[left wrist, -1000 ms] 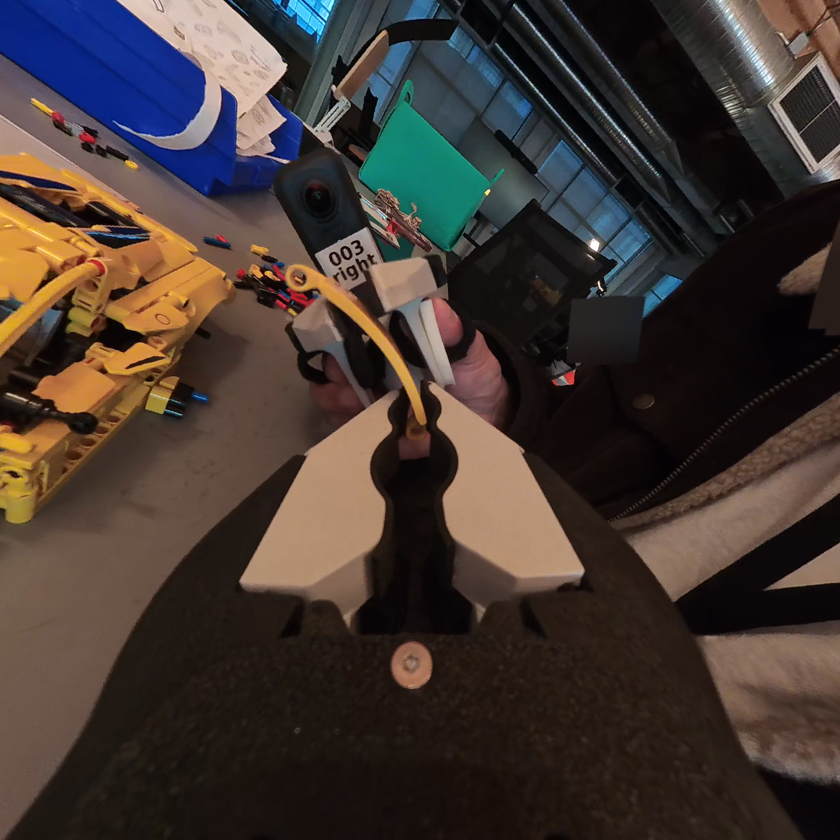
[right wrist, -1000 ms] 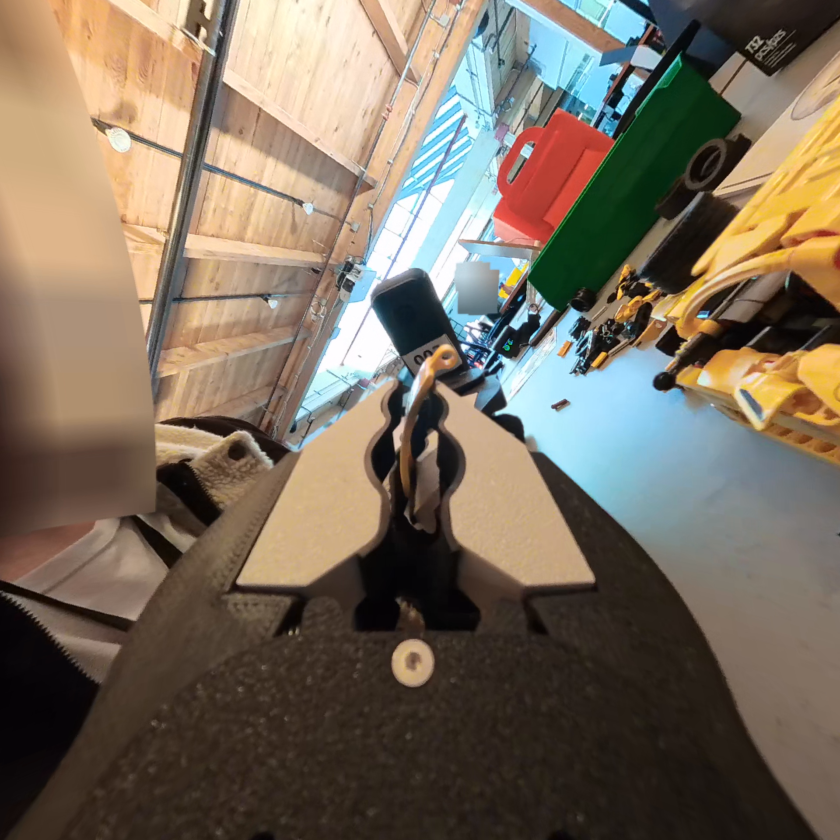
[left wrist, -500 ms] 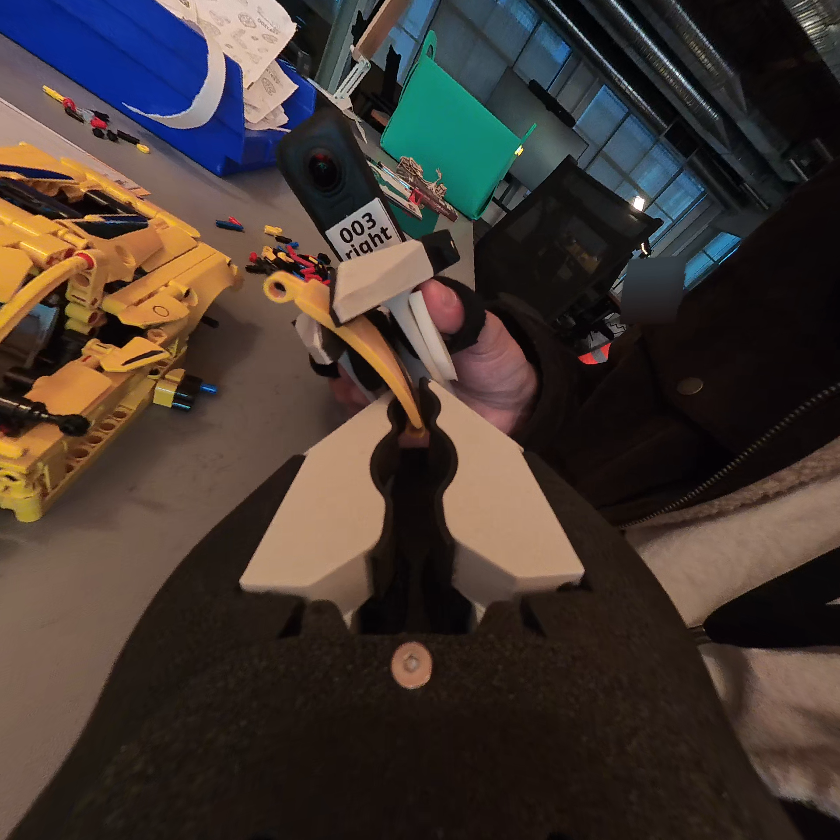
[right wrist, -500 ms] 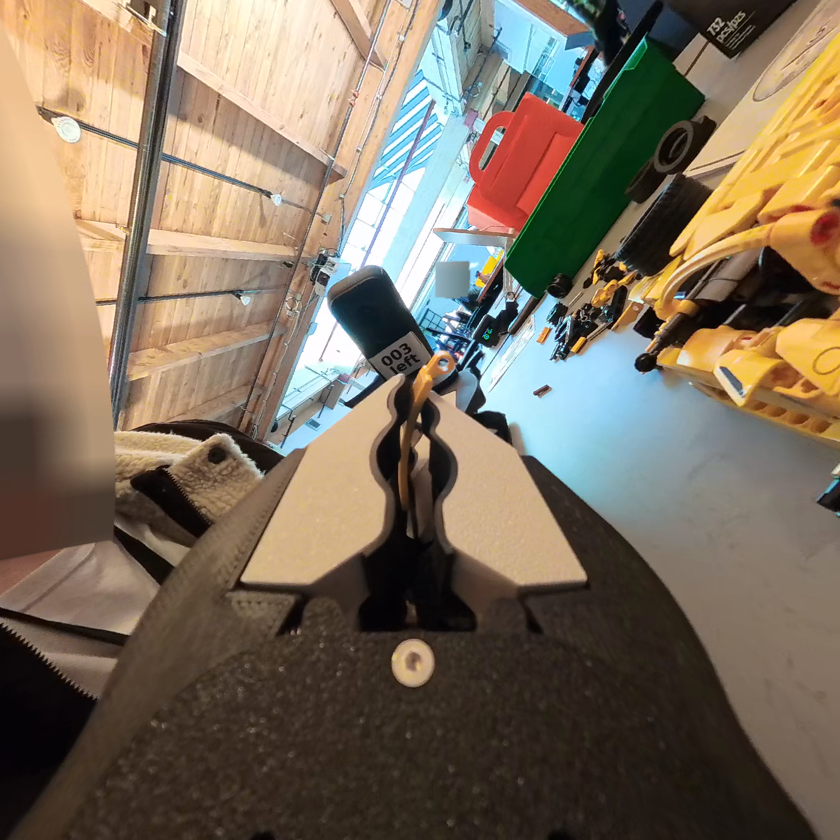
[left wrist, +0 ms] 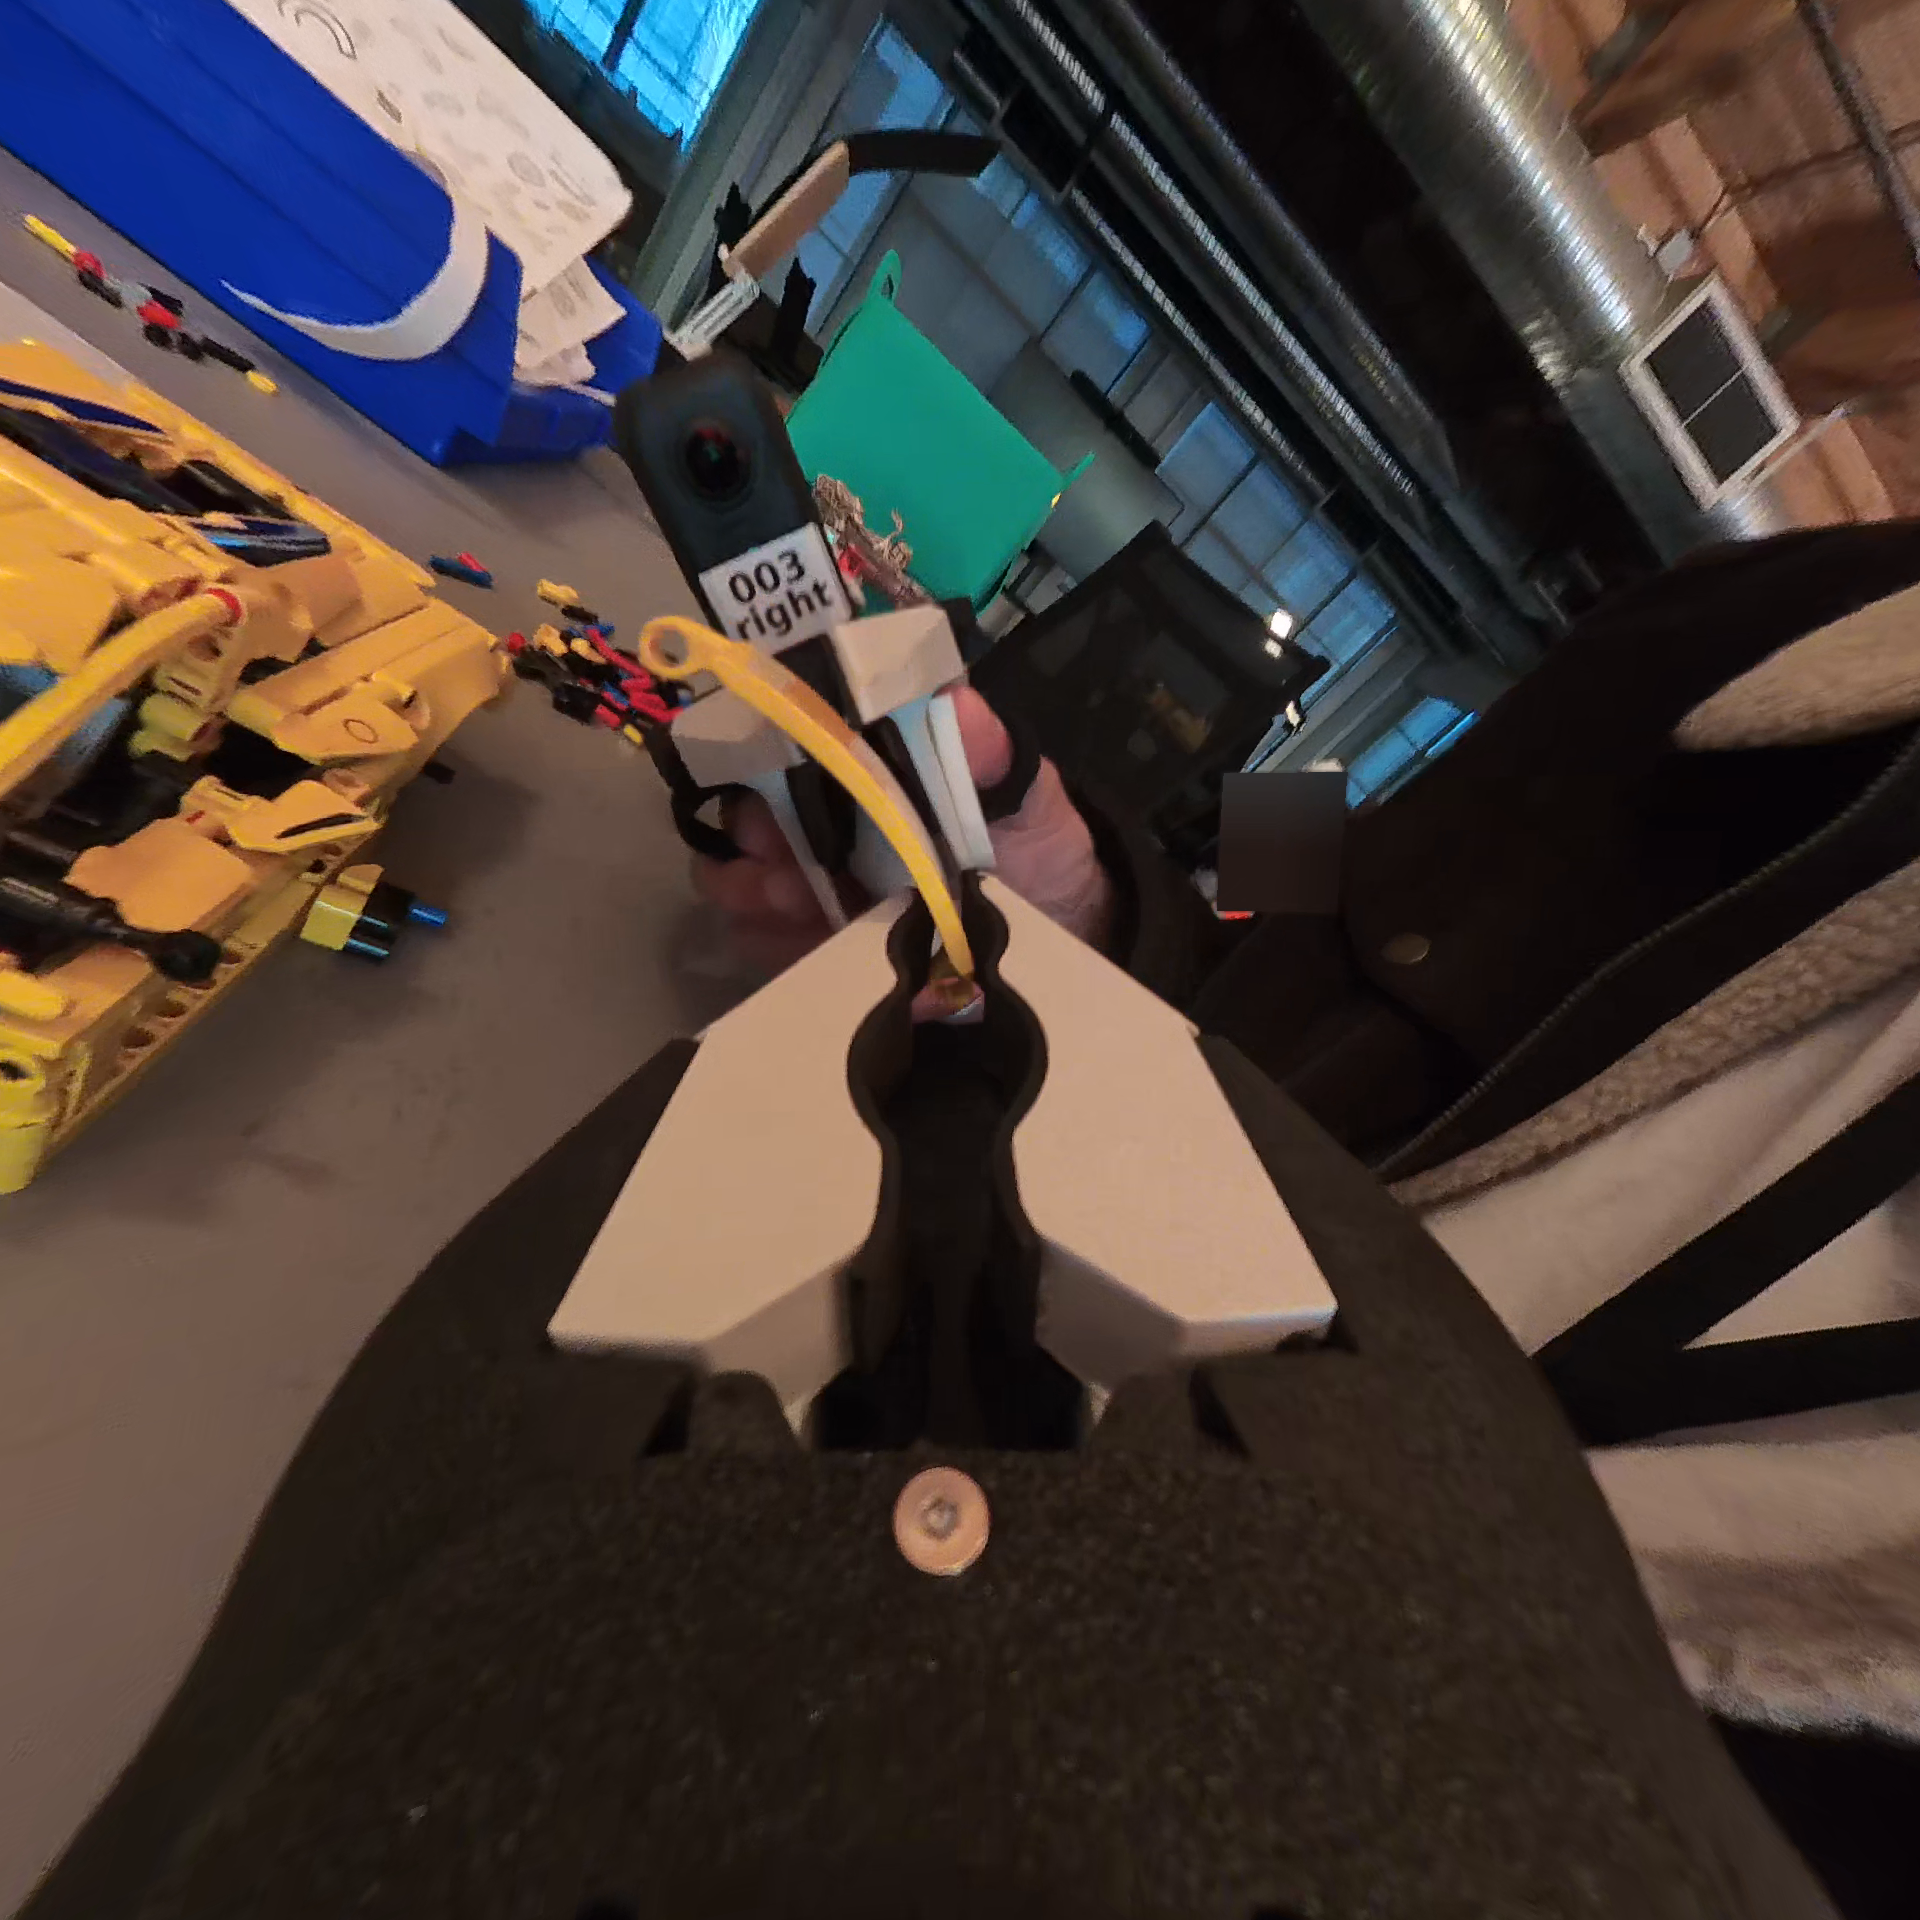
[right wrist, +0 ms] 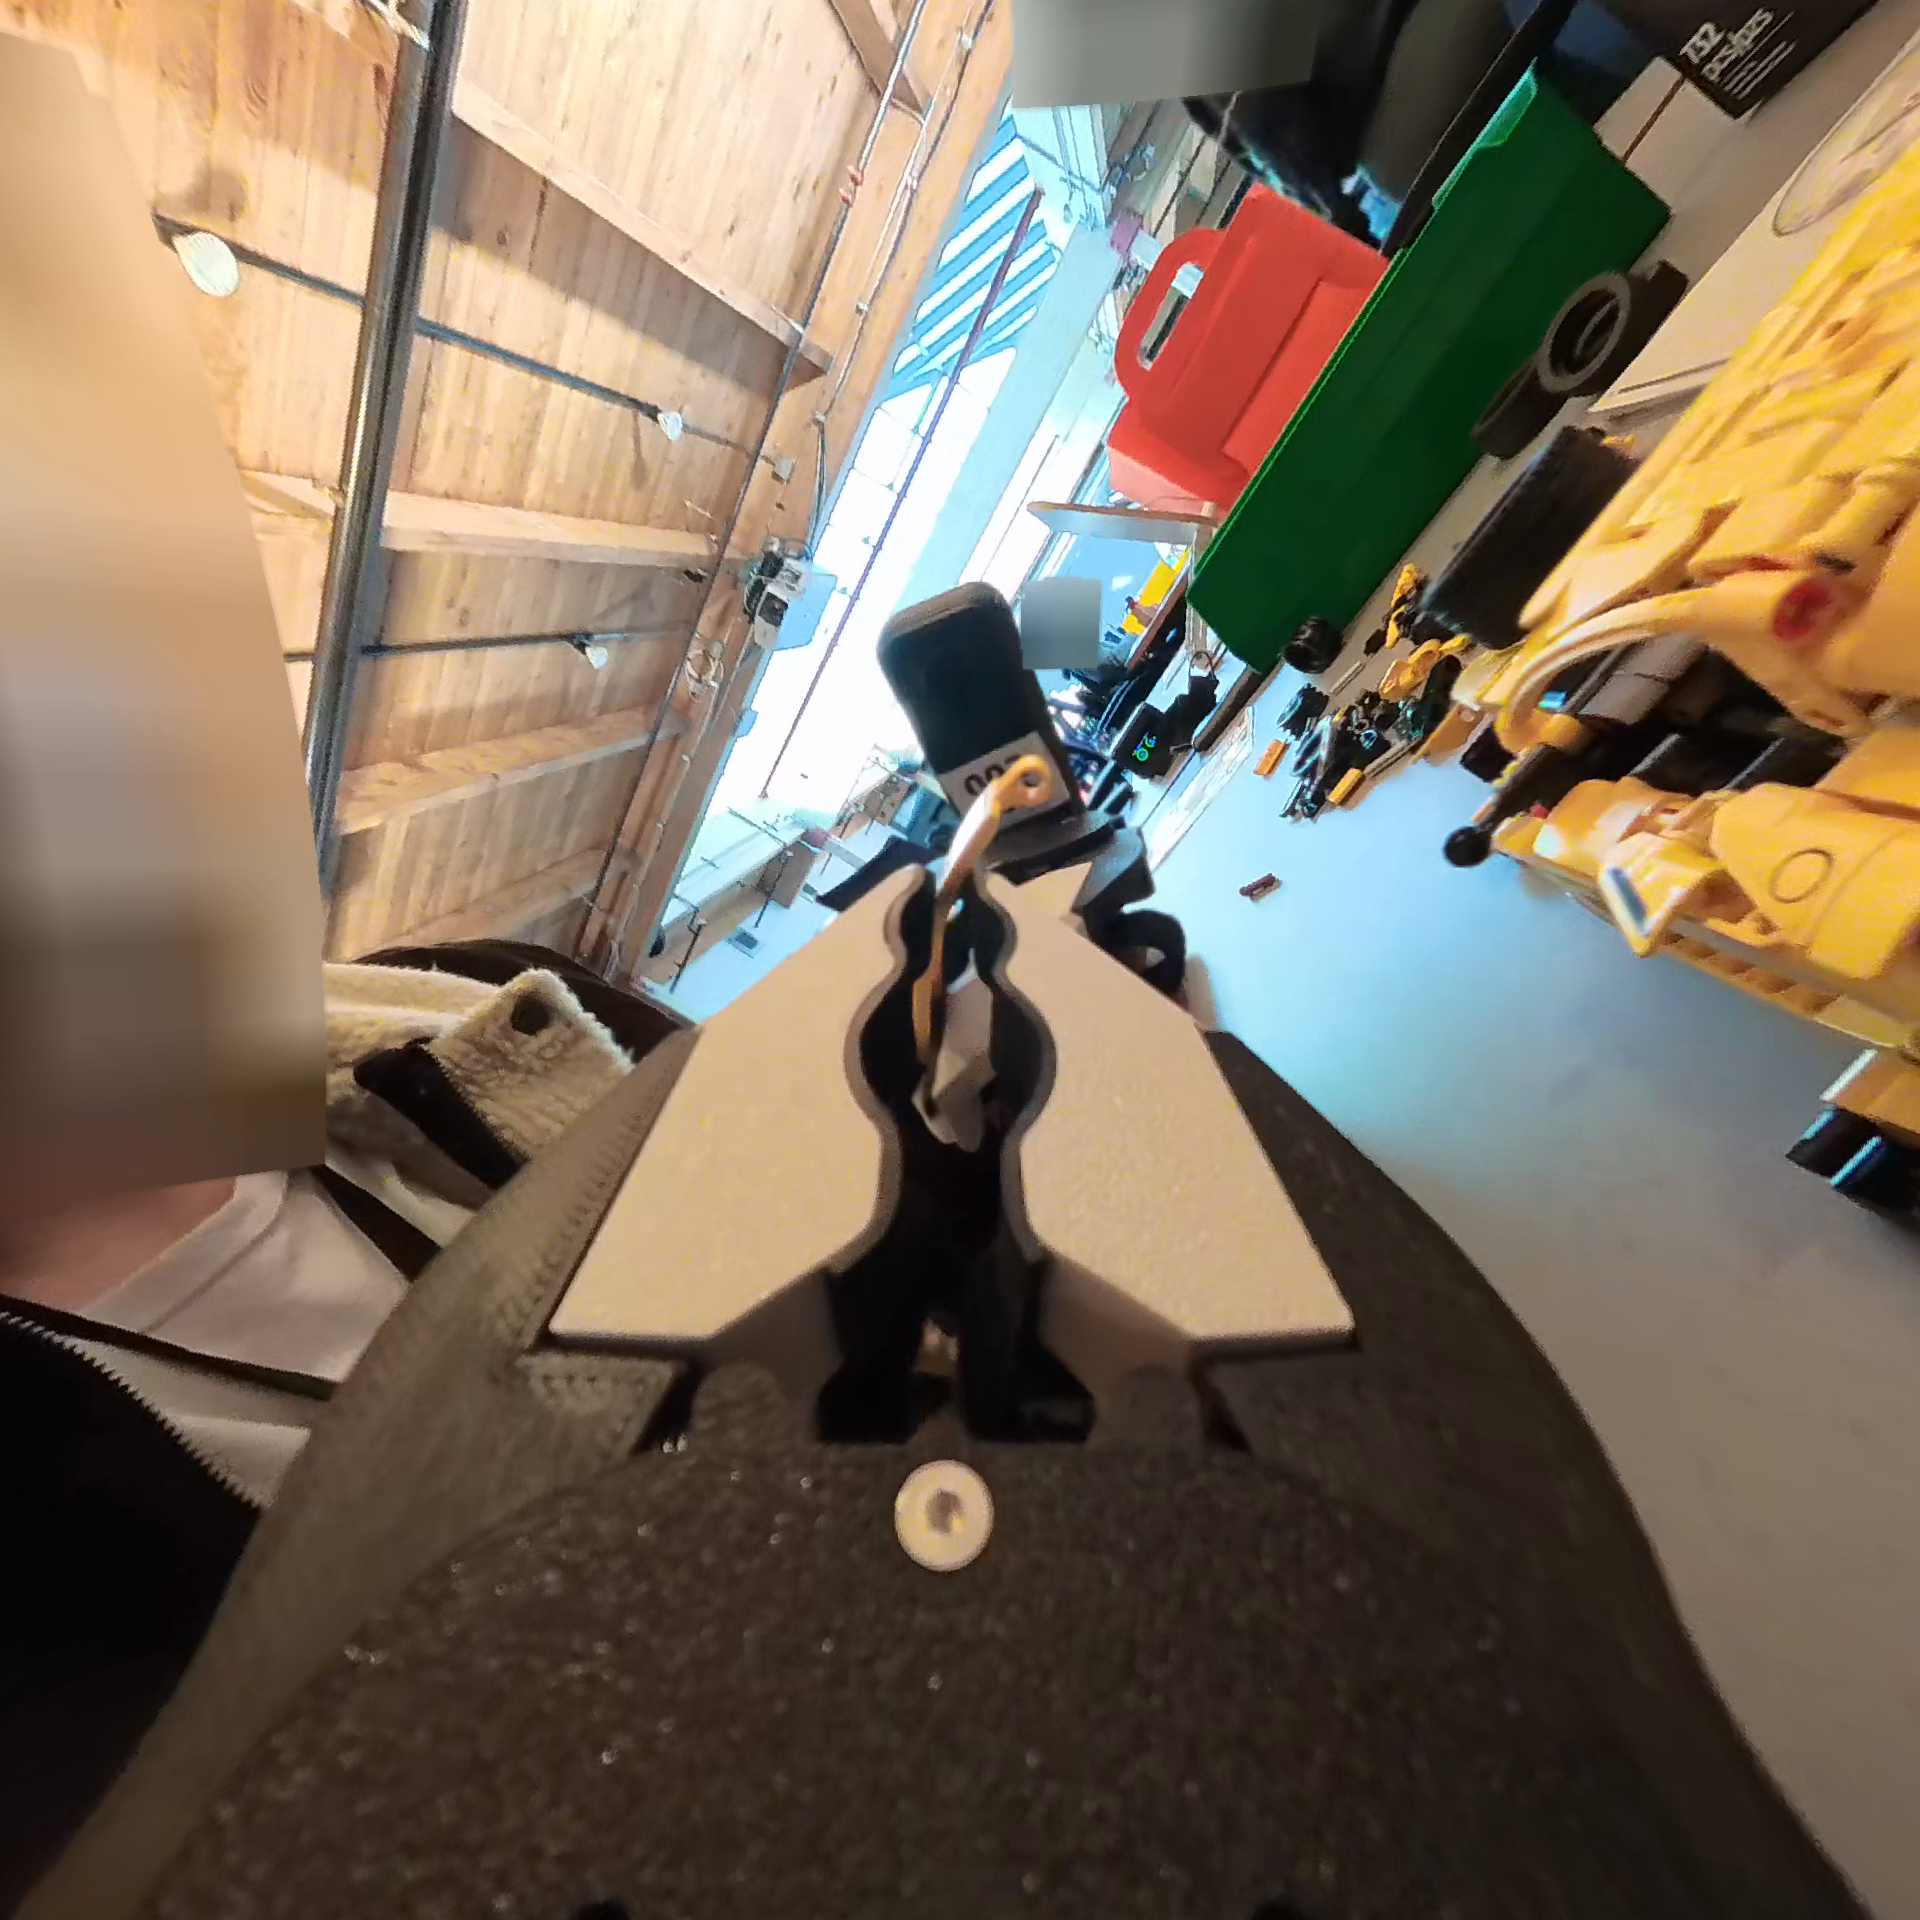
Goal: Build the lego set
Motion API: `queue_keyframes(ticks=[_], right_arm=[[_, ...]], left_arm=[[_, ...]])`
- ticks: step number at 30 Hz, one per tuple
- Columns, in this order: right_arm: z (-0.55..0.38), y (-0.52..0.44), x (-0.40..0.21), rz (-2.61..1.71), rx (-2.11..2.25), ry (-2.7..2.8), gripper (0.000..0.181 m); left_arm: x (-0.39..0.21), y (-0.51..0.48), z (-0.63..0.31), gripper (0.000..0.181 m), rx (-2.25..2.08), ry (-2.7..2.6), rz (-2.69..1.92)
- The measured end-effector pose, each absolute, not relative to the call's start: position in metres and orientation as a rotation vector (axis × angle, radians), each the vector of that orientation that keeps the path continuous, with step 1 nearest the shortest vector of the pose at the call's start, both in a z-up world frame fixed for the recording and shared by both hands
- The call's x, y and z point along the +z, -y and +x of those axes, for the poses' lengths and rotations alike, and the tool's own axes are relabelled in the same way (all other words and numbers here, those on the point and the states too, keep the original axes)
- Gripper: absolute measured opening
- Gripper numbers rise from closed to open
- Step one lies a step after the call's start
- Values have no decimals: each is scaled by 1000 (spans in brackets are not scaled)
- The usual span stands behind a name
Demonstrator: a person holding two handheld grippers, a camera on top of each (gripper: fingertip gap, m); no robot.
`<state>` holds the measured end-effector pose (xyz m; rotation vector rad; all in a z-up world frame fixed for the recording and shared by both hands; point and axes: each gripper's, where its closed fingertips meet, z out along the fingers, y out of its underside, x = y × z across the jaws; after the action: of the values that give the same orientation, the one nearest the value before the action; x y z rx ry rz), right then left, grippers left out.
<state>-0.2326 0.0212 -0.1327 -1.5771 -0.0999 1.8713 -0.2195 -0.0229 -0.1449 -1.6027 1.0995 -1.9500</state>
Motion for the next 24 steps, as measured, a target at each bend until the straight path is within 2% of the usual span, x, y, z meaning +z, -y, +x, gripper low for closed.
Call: queue_keyframes(ticks=[4, 6, 7, 16, 19, 24], right_arm=[[-230, -22, -133, -1588, 1863, 91, 2], [-219, -28, -134, -1587, 1788, 46, 1], [-212, -32, -135, -1583, 1743, 20, 1], [-188, -39, -131, -1482, 1769, -109, 1], [-191, -39, -131, -1479, 1777, -113, 1], [-186, -42, -129, -1431, 1787, -187, 1]], left_arm=[[-149, 21, -217, 6, -1884, -1101, -1632], [-148, 9, -218, 31, -1902, -1009, -1660], [-149, 4, -219, 34, -1925, -972, -1677], [-153, -24, -223, 33, -1817, -812, -1744], [-159, -30, -221, 33, -1577, -876, -1754], [-174, -33, -219, 34, -837, -1154, -1615]])
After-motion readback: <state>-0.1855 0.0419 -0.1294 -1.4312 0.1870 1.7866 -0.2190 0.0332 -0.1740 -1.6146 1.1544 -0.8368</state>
